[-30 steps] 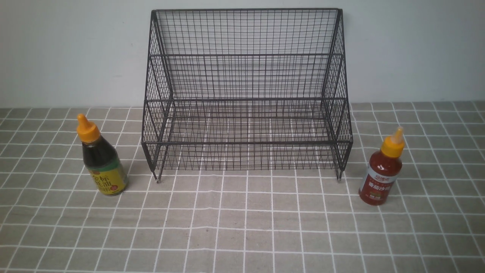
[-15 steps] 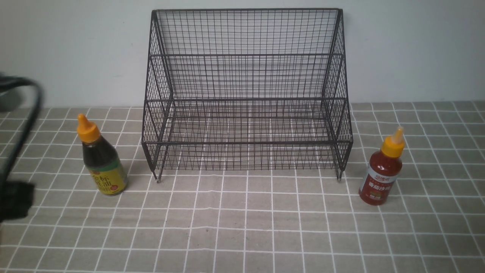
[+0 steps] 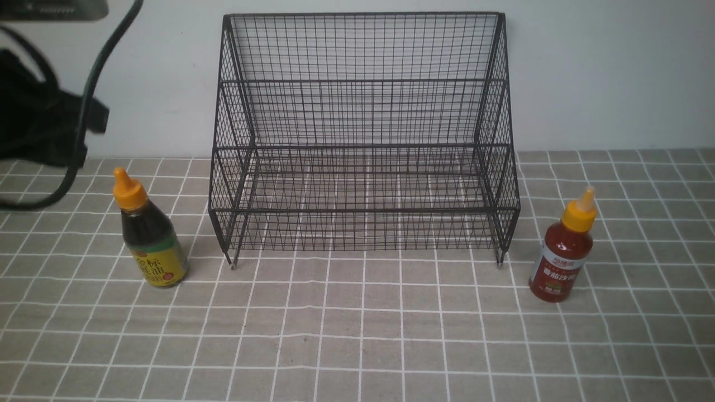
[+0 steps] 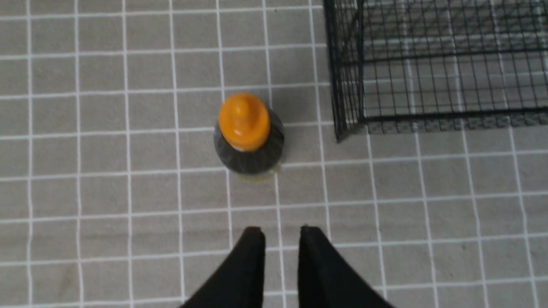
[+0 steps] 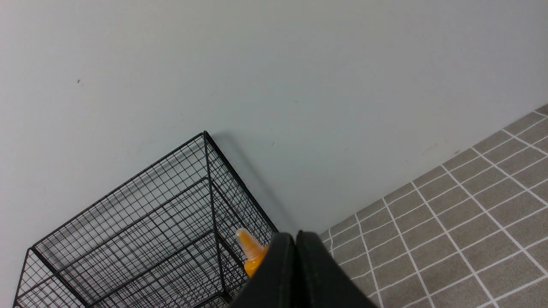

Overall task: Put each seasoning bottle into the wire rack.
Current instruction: Use the left arm to grab the condiment bottle closest to it

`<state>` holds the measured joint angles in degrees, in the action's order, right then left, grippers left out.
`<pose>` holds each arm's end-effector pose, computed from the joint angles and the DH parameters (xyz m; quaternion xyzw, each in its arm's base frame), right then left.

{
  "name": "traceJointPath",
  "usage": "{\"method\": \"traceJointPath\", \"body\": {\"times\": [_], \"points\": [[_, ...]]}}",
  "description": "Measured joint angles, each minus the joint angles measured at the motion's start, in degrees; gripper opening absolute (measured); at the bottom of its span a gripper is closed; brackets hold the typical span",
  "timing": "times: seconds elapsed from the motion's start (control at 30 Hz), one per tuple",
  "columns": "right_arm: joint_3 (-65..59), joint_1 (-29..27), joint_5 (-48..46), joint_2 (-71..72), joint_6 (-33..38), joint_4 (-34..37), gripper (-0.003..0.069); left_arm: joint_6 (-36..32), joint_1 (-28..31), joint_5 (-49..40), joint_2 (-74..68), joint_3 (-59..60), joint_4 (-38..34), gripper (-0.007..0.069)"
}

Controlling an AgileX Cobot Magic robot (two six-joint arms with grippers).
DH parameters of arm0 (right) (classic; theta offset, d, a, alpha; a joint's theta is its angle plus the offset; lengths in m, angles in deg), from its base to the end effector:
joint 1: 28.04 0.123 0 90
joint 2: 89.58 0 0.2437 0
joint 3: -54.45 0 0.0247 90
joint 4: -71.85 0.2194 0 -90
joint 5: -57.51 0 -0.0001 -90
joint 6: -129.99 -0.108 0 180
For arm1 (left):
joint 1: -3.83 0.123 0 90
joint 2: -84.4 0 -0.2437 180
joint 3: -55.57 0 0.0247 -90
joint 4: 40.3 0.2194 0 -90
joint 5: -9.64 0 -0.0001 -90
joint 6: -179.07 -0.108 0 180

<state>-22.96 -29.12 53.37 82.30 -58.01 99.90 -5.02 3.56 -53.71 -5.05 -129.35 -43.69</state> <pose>0.0835 0.0021 0.2006 0.2117 0.6694 0.2249 0.6757 0.2710 -0.0070 0.3208 0.0311 0.9601 -0.0198 0.2773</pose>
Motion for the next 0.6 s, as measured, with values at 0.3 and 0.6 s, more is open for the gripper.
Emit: {"method": "traceJointPath", "body": {"times": [0.3, 0.6], "points": [[0.0, 0.0, 0.0, 0.0, -0.04, 0.0, -0.0013, 0.0, 0.0, 9.93, -12.01, -0.57, 4.09, 0.0513], [0.0, 0.0, -0.05, 0.0, -0.04, 0.19, -0.0013, 0.0, 0.0, 12.94, -21.29, -0.57, 5.28, 0.0553]]}}
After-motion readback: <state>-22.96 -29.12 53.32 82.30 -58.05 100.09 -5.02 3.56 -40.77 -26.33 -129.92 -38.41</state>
